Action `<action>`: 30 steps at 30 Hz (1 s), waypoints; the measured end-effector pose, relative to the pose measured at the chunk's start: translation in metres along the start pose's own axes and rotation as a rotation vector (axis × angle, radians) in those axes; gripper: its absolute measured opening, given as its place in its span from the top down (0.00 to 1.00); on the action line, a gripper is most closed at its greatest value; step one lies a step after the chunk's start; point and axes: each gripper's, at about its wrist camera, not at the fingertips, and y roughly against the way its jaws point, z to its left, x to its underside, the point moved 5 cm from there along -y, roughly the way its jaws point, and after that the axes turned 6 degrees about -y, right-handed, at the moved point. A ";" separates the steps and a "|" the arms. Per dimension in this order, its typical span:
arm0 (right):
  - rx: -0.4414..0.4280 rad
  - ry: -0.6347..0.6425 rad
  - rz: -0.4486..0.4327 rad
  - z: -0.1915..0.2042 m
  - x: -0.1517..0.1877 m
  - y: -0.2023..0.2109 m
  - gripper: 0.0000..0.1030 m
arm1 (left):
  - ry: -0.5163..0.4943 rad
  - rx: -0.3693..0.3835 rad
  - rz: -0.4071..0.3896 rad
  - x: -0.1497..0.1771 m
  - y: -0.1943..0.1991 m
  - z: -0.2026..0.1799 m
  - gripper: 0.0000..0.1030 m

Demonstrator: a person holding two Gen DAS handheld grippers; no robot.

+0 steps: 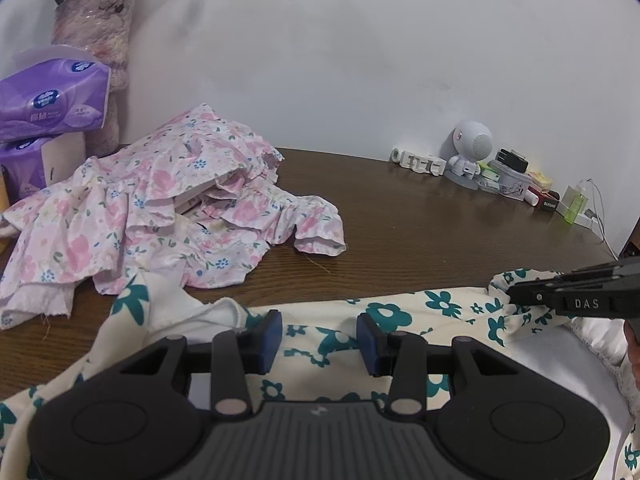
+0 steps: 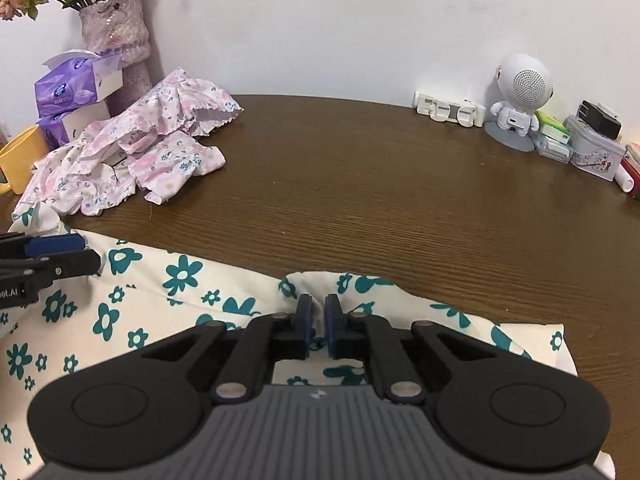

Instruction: Fold clothes

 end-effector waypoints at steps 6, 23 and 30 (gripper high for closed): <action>-0.021 -0.032 -0.016 -0.007 0.002 0.007 0.95 | 0.003 -0.001 -0.001 0.000 0.000 0.001 0.62; 0.044 -0.069 -0.030 -0.030 0.005 0.013 0.95 | -0.004 -0.012 -0.001 0.001 0.002 0.000 0.62; 0.049 -0.072 -0.044 -0.031 0.008 0.012 0.95 | -0.033 -0.006 0.043 -0.003 0.010 0.000 0.62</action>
